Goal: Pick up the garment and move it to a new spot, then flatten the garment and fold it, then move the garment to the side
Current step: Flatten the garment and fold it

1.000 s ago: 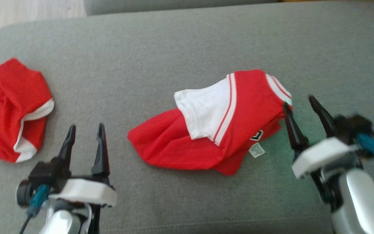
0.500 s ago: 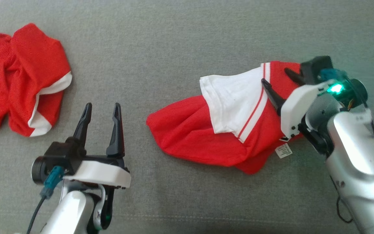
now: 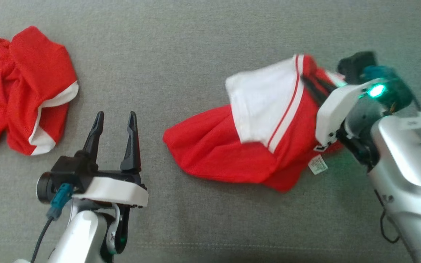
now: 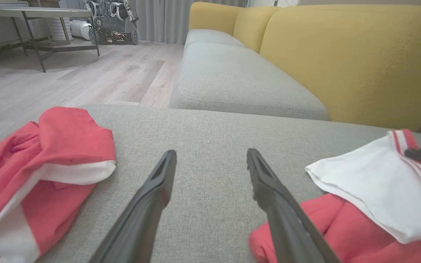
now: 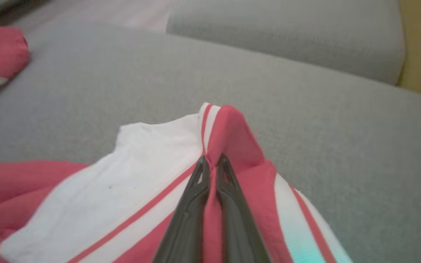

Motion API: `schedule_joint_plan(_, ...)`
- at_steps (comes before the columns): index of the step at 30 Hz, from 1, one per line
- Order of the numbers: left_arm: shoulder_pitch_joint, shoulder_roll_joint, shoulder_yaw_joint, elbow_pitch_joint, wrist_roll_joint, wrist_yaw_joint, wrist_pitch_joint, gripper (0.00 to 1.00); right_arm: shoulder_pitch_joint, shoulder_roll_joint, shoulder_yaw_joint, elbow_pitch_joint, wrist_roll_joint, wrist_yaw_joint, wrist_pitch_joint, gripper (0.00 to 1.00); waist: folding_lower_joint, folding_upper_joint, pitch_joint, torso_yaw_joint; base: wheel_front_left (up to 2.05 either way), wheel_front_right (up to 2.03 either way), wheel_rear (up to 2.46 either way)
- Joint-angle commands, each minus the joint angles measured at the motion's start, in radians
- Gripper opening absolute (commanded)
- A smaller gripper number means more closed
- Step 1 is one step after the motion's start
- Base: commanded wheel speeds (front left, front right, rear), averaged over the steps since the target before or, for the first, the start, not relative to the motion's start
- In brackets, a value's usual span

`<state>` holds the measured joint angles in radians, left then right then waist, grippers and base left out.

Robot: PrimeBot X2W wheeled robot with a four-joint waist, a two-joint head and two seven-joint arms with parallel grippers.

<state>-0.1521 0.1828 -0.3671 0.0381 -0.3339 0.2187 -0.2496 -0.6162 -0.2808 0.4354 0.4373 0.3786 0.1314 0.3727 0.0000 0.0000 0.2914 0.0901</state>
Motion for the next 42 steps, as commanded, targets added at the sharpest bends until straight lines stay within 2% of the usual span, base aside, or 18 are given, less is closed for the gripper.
schedule_joint_plan(1,-0.023,0.005,0.049,-0.026,0.011,-0.004,-0.012,1.00,0.022,0.004,-0.017,-0.063,0.010,-0.001,-0.034,0.00,0.0000,0.0000,-0.004,-0.008,0.00,0.00,0.00)
schedule_joint_plan(7,-0.009,-0.004,0.070,-0.028,0.022,-0.014,-0.012,1.00,0.116,0.041,-0.129,-0.176,0.027,-0.001,-0.147,0.00,0.0000,0.0000,-0.012,-0.034,0.00,0.00,0.00)
schedule_joint_plan(10,-0.001,-0.009,0.080,-0.026,0.027,-0.019,-0.012,1.00,0.197,0.095,-0.238,-0.238,0.063,-0.001,-0.220,0.00,0.0000,0.0000,-0.017,-0.048,0.00,0.00,0.00)
schedule_joint_plan(11,0.004,-0.013,0.085,-0.026,0.030,-0.022,-0.012,1.00,0.258,0.142,-0.318,-0.269,0.094,-0.001,-0.263,0.00,0.0000,0.0000,-0.020,-0.056,0.00,0.00,0.00)
schedule_joint_plan(12,0.006,-0.015,0.087,-0.026,0.031,-0.024,-0.012,1.00,0.287,0.160,-0.359,-0.279,0.102,-0.001,-0.284,0.00,0.0000,0.0000,-0.021,-0.059,0.00,0.00,0.00)
schedule_joint_plan(17,0.017,-0.021,0.099,-0.024,0.035,-0.032,-0.012,1.00,0.419,0.221,-0.499,-0.269,0.144,-0.001,-0.330,0.00,0.0000,0.0000,-0.027,-0.078,0.00,0.00,0.00)
schedule_joint_plan(18,0.019,-0.022,0.100,-0.023,0.036,-0.034,-0.012,1.00,0.438,0.225,-0.510,-0.256,0.154,-0.001,-0.328,0.06,0.0000,0.0000,-0.027,-0.081,0.00,0.00,0.00)
schedule_joint_plan(19,0.020,-0.023,0.101,-0.023,0.037,-0.036,-0.012,1.00,0.454,0.227,-0.517,-0.242,0.153,-0.001,-0.330,0.44,0.0000,0.0000,-0.028,-0.085,0.00,0.00,0.00)
schedule_joint_plan(20,0.021,-0.023,0.102,-0.022,0.038,-0.037,-0.012,1.00,0.466,0.229,-0.525,-0.228,0.159,-0.001,-0.332,1.00,0.0000,0.0000,-0.028,-0.088,0.00,0.00,0.00)
schedule_joint_plan(24,0.024,-0.023,0.110,-0.019,0.040,-0.042,-0.012,1.00,0.486,0.230,-0.502,-0.190,0.195,-0.001,-0.358,1.00,0.0000,0.0000,-0.031,-0.101,0.00,0.00,0.00)
schedule_joint_plan(27,0.029,-0.021,0.116,-0.017,0.040,-0.043,-0.012,1.00,0.488,0.230,-0.488,-0.211,0.172,-0.001,-0.388,1.00,0.0000,0.0000,-0.036,-0.112,0.00,0.00,0.00)
schedule_joint_plan(35,0.051,-0.015,0.134,-0.011,0.038,-0.037,-0.012,1.00,0.499,0.200,-0.463,-0.411,-0.071,-0.001,-0.411,1.00,0.0000,0.0000,-0.066,-0.134,0.00,0.00,0.00)
schedule_joint_plan(42,0.085,-0.009,0.137,-0.006,0.034,-0.030,-0.011,1.00,0.531,0.160,-0.383,-0.519,-0.178,-0.001,-0.354,1.00,0.0000,0.0000,-0.108,-0.143,0.00,0.00,0.00)
